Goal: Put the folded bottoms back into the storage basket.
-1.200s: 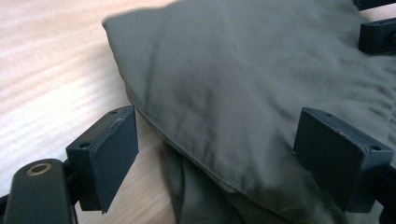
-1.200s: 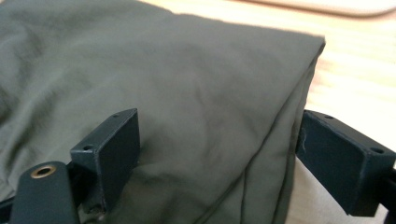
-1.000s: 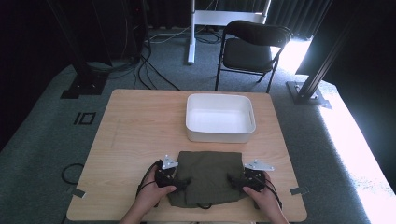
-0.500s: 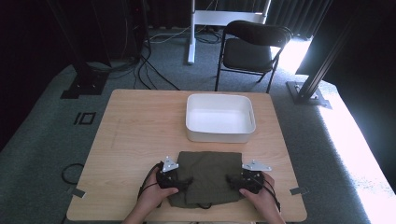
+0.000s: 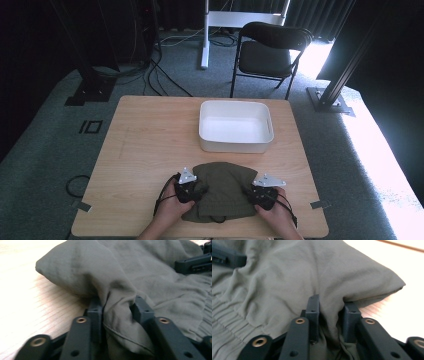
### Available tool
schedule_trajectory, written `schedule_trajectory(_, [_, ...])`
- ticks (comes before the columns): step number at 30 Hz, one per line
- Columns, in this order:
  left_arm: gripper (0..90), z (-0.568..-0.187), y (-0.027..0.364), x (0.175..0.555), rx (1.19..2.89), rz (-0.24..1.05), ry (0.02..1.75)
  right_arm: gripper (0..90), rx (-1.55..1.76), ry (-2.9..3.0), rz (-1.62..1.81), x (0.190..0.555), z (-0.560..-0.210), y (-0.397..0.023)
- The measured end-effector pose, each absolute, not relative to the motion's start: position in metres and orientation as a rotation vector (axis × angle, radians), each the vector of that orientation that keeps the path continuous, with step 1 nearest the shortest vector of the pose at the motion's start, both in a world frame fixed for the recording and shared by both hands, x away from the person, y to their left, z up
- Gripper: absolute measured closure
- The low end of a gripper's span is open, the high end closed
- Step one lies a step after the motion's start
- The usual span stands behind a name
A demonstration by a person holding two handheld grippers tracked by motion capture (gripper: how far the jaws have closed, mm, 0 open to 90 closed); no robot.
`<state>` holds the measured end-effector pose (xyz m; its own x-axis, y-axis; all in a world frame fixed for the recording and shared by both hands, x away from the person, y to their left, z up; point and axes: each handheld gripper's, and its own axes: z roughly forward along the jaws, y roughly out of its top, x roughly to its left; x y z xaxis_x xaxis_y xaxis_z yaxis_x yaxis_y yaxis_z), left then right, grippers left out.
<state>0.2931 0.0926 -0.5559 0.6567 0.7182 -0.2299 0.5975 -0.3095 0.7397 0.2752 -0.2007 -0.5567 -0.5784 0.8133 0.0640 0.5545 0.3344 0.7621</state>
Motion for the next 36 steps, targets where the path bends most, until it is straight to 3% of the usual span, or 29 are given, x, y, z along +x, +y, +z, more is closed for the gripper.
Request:
schedule_trajectory(7, [75.1,-0.547,0.094,0.294,2.004,0.151,1.022,76.5,1.258,2.322,1.108,0.277,-0.547,-0.203])
schedule_trajectory(36, [75.8,-0.474,0.092,0.306,1.912,0.153,0.912,76.6,1.209,2.213,1.326,0.277,-0.467,-0.226])
